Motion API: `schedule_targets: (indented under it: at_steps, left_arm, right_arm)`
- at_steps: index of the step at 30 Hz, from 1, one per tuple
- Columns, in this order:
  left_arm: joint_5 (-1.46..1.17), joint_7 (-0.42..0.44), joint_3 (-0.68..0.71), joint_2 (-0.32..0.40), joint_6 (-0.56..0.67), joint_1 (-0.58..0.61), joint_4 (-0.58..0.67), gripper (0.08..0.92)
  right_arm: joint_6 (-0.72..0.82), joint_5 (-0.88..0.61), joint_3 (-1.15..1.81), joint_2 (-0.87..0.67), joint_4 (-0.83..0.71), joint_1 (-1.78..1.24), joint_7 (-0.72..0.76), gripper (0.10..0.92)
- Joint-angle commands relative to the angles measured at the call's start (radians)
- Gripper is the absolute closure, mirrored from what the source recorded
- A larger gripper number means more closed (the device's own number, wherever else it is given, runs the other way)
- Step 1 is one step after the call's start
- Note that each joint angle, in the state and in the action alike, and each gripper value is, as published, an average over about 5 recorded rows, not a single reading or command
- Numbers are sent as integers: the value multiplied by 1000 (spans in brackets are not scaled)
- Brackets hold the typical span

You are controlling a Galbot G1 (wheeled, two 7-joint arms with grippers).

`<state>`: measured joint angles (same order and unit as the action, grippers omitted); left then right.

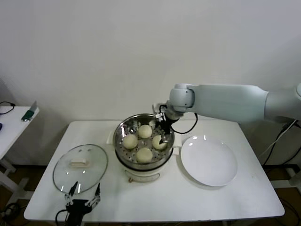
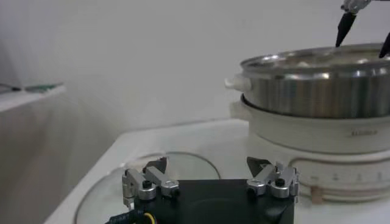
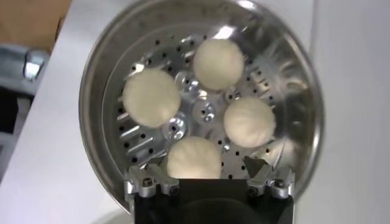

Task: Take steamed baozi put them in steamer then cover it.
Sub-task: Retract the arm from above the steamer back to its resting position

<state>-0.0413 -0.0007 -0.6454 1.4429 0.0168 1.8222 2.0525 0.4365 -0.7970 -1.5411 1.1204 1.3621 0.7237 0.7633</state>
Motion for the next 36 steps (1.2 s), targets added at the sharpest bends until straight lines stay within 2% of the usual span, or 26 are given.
schedule_targets:
  at_steps: [1,4,7,13,17,21,25,28,32,36]
  left_arm:
    - [29,-8,-11,-3,31,-9,6,177]
    - [37,-19,-14,-5,41,-22,4,177]
    - [29,-26,-14,-9,41,-32,6,177]
    - [17,-29,-20,-28,43,-46,17,177]
    - [18,-34,-29,-44,43,-65,18,177]
    - [41,-50,-36,-65,28,-73,20,177]
    - [76,-55,-50,-73,69,-74,8,177]
    - [88,-63,-54,-75,95,-75,-3,177]
    - [121,-84,-57,-76,118,-76,-23,177]
    - [219,-155,-64,-88,101,-72,-40,177]
  right_arm:
    - [19,-146,381,-219,28,-184,-385,203]
    - [28,-127,605,-308,67,-354,-587,202]
    - [28,-82,835,-394,114,-551,-703,203]
    - [-80,53,1264,-560,241,-1002,-775,203]
    - [-161,98,1581,-598,299,-1348,-772,203]
    - [-277,150,1880,-551,306,-1704,-737,203]
    - [-437,196,2063,-450,298,-1939,-679,203]
    - [-543,242,2128,-361,309,-2046,-634,203]
    - [-606,299,2160,-240,333,-2154,-623,203]
    - [-678,371,2157,-132,331,-2231,-615,203]
